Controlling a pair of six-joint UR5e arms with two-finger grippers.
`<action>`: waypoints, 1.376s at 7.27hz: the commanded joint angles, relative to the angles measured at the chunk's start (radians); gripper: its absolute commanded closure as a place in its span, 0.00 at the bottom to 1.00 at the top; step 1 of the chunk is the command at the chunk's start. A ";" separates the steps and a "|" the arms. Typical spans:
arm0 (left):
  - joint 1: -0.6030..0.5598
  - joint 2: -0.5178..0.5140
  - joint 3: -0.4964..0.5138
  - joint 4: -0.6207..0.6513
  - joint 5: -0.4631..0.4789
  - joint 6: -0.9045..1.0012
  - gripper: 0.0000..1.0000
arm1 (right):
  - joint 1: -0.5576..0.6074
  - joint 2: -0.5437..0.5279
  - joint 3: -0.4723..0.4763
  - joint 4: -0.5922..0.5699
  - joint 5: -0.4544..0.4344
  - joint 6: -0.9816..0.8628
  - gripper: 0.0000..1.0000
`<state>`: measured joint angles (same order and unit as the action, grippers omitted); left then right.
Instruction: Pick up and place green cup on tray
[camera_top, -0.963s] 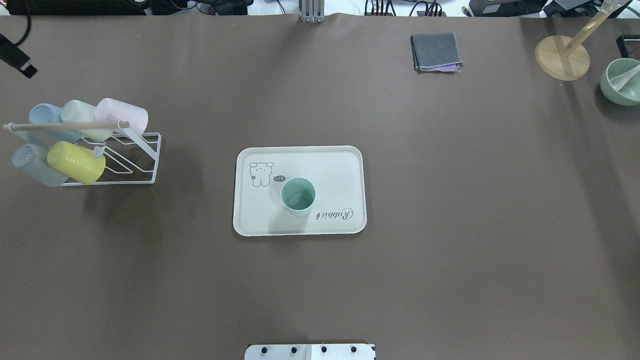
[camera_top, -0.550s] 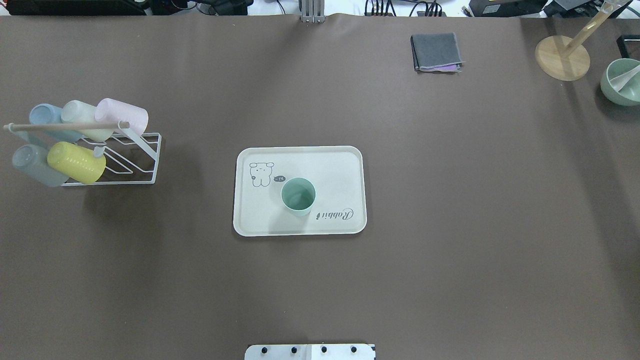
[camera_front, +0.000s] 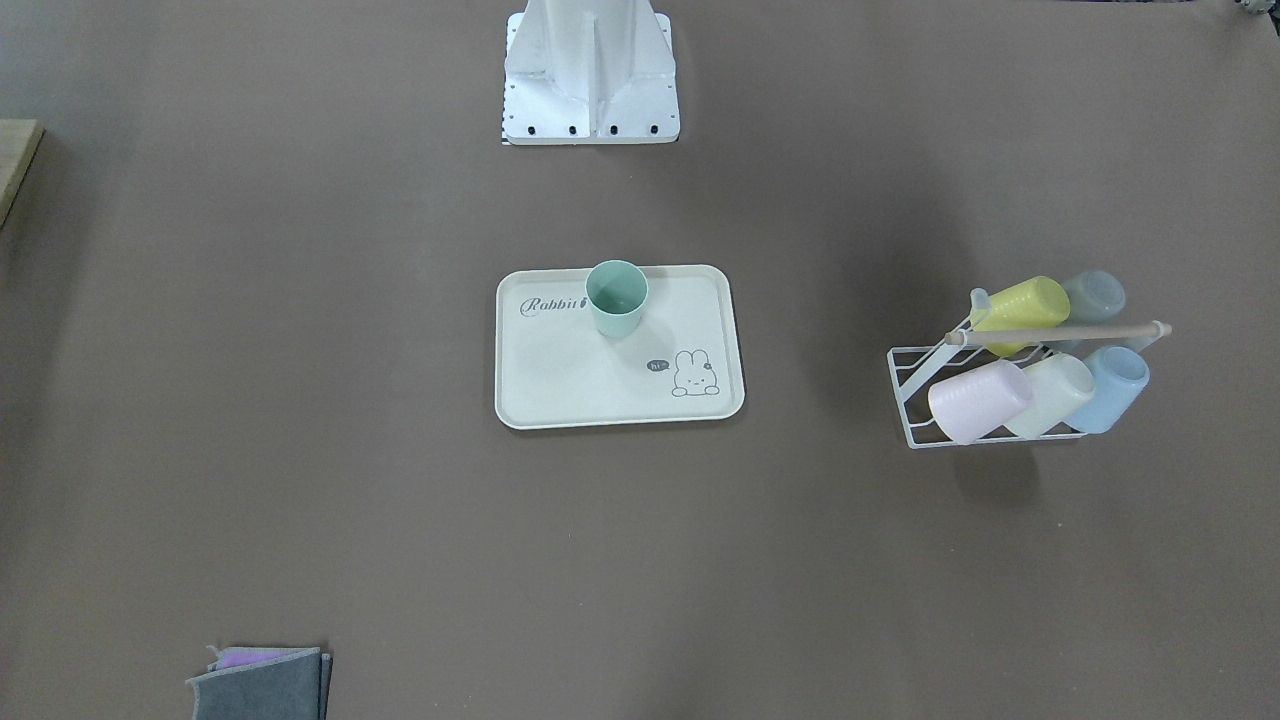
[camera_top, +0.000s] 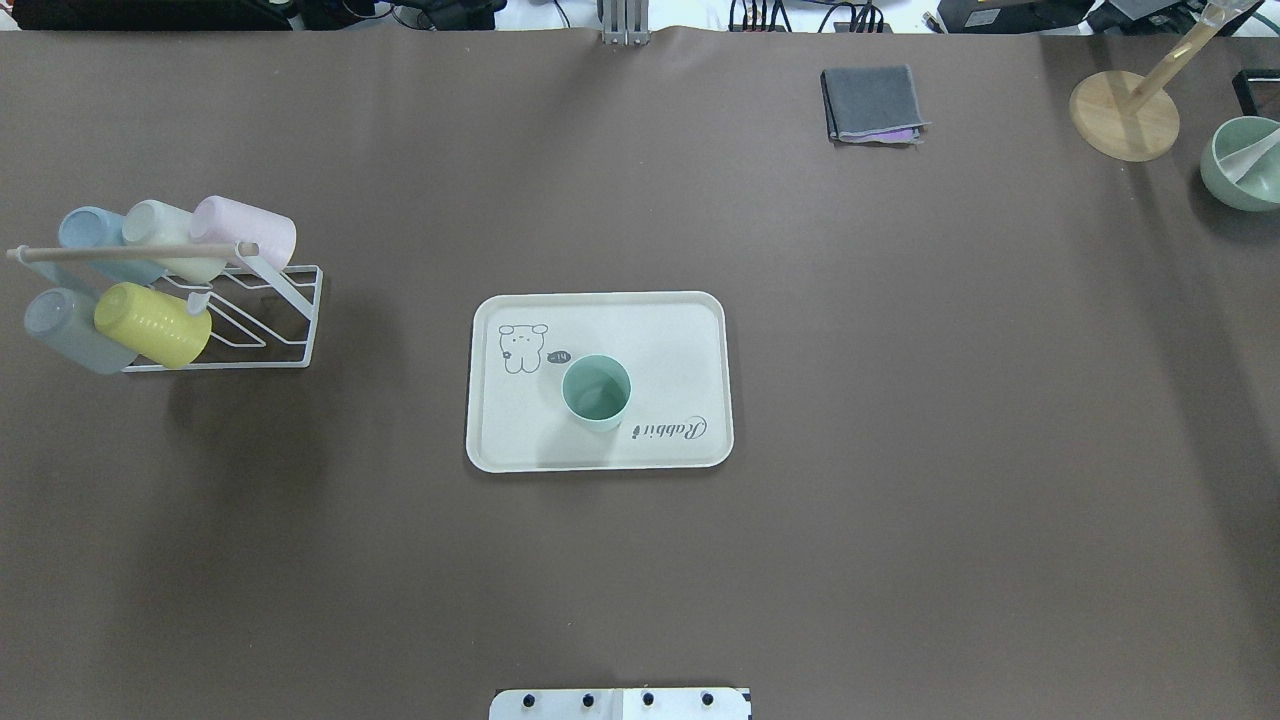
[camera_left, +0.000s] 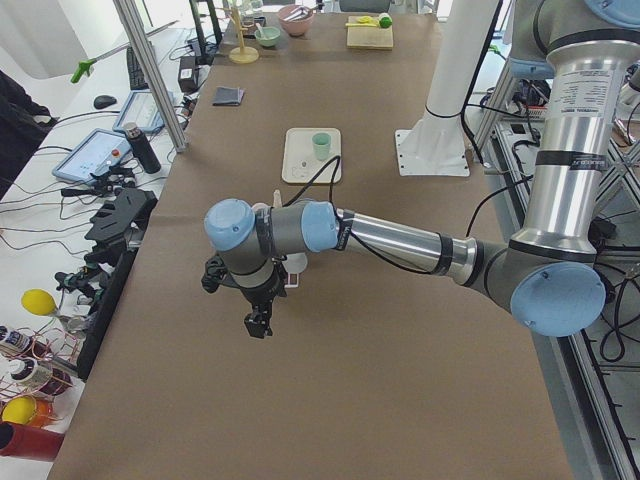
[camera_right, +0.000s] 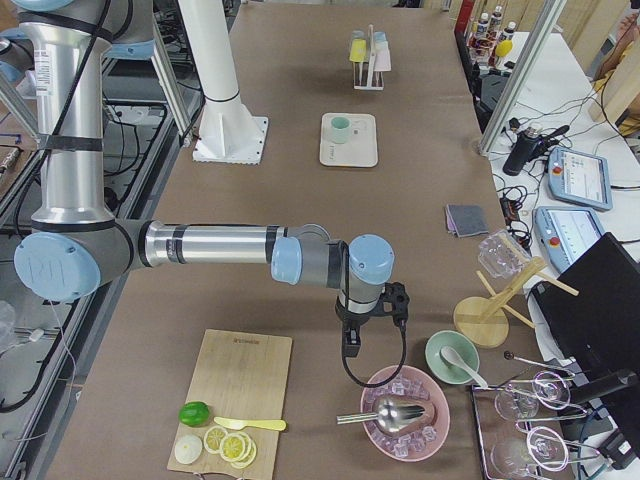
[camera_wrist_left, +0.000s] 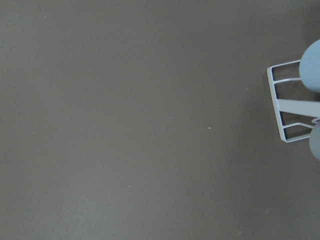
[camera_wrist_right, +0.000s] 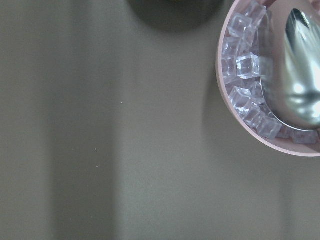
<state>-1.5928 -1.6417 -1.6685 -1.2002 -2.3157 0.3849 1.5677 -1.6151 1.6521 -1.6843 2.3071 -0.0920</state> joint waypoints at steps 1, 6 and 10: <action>-0.001 0.016 0.073 -0.031 -0.002 0.014 0.02 | 0.000 0.000 0.002 0.000 0.000 0.000 0.00; 0.001 0.026 0.138 -0.237 0.001 0.015 0.02 | 0.000 0.000 0.002 0.000 0.000 0.000 0.00; 0.002 0.031 0.119 -0.226 0.004 0.014 0.02 | 0.000 0.000 0.002 0.000 0.002 0.000 0.00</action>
<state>-1.5908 -1.6137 -1.5443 -1.4281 -2.3133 0.3999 1.5677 -1.6153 1.6536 -1.6843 2.3086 -0.0920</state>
